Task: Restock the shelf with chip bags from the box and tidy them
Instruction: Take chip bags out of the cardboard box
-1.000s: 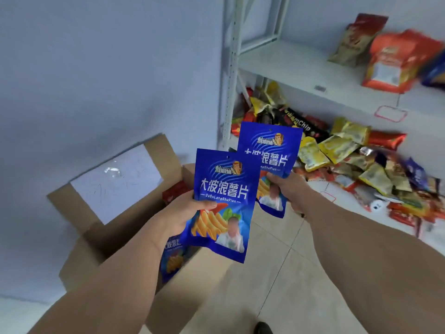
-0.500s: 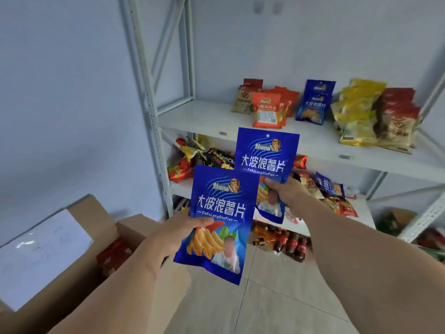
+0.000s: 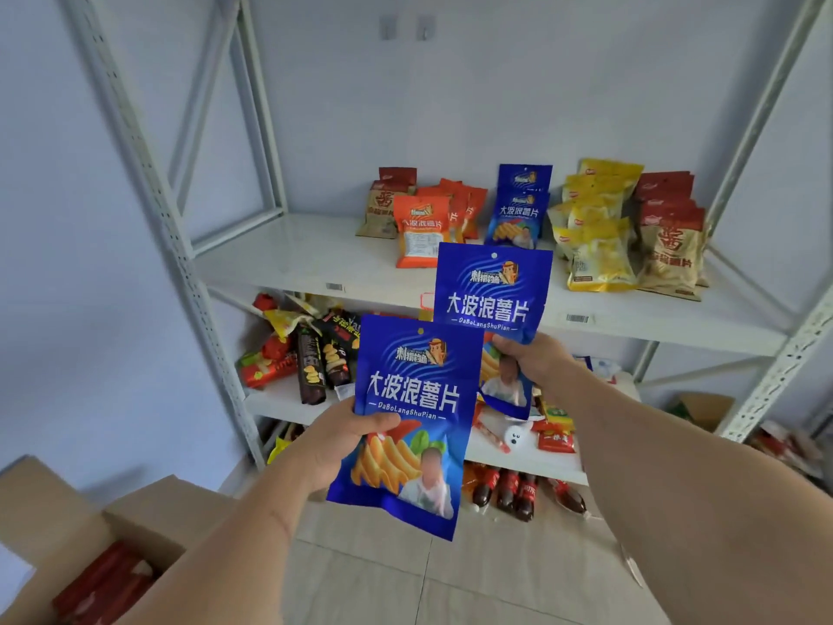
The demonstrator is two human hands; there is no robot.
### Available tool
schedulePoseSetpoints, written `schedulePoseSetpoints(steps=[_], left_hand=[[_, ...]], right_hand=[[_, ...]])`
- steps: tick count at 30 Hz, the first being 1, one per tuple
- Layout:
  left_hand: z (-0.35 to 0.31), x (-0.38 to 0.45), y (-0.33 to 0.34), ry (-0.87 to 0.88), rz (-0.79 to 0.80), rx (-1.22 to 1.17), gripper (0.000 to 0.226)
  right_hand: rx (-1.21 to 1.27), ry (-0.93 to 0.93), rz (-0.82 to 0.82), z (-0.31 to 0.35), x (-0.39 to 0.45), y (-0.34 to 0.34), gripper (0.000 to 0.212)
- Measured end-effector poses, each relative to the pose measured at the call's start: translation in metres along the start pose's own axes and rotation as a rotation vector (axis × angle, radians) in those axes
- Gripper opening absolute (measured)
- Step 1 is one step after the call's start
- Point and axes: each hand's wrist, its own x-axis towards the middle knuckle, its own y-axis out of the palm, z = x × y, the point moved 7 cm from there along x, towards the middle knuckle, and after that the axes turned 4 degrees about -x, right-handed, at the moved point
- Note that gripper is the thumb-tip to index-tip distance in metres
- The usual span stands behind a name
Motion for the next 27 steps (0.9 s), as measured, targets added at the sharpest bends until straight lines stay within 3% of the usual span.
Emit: schedulePoseSetpoints(steps=[5,14,17,23,27], left_hand=[[-0.041,0.096,0.009,0.033,0.019,0.018,0.051],[-0.112,0.245,0.049,0.058,0.080,0.056,0.037],[-0.125,0.292,0.064,0.056,0.082,0.071,0.042],[-0.164,0.385,0.099,0.115,0.009,0.043,0.053],[-0.184,0.430,0.120,0.117,-0.047,0.005,0.046]], right_hand=[[0.018,-0.023,-0.092,0.018,0.080,-0.040,0.025],[0.047,-0.063,-0.153,0.057,0.211,-0.105,0.022],[0.053,-0.055,-0.151,0.058,0.262,-0.126,0.024],[0.078,0.009,-0.109,0.042,0.380,-0.159,0.043],[0.094,0.052,-0.051,0.024,0.448,-0.173,0.065]])
